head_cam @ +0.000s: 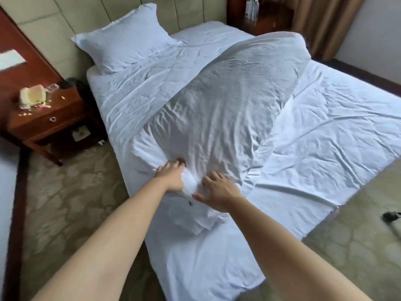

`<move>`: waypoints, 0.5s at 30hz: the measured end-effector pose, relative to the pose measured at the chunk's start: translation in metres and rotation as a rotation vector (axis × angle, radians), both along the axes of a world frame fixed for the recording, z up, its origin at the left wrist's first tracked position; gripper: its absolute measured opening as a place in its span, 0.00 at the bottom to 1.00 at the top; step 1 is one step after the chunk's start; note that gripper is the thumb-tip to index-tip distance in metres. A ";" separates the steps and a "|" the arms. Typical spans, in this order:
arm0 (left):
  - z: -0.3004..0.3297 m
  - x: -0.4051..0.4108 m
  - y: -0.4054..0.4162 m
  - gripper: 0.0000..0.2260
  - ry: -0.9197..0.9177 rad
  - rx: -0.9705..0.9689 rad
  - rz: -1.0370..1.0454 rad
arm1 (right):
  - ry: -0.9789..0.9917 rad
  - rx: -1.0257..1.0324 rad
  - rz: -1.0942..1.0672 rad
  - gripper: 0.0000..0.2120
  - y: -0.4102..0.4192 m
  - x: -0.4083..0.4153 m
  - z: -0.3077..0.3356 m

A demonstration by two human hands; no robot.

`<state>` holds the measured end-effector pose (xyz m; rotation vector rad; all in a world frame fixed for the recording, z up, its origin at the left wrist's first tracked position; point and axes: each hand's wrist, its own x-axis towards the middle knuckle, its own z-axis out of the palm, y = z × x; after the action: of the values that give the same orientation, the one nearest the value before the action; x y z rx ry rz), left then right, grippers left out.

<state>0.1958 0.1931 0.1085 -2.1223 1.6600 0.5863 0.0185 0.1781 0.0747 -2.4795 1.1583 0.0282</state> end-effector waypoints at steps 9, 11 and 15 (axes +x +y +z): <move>0.033 -0.079 0.028 0.34 0.010 0.053 0.215 | -0.019 -0.100 0.103 0.23 -0.051 -0.062 0.066; 0.035 -0.089 0.020 0.33 -0.006 -0.045 0.239 | -0.019 -0.127 0.133 0.24 -0.063 -0.066 0.069; 0.034 -0.096 -0.006 0.29 0.042 -0.291 0.256 | 0.036 -0.178 0.173 0.24 -0.091 -0.072 0.067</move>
<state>0.0999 0.1868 0.1423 -2.5747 1.5873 0.4887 -0.0537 0.0876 0.1412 -2.7408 0.9961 0.0190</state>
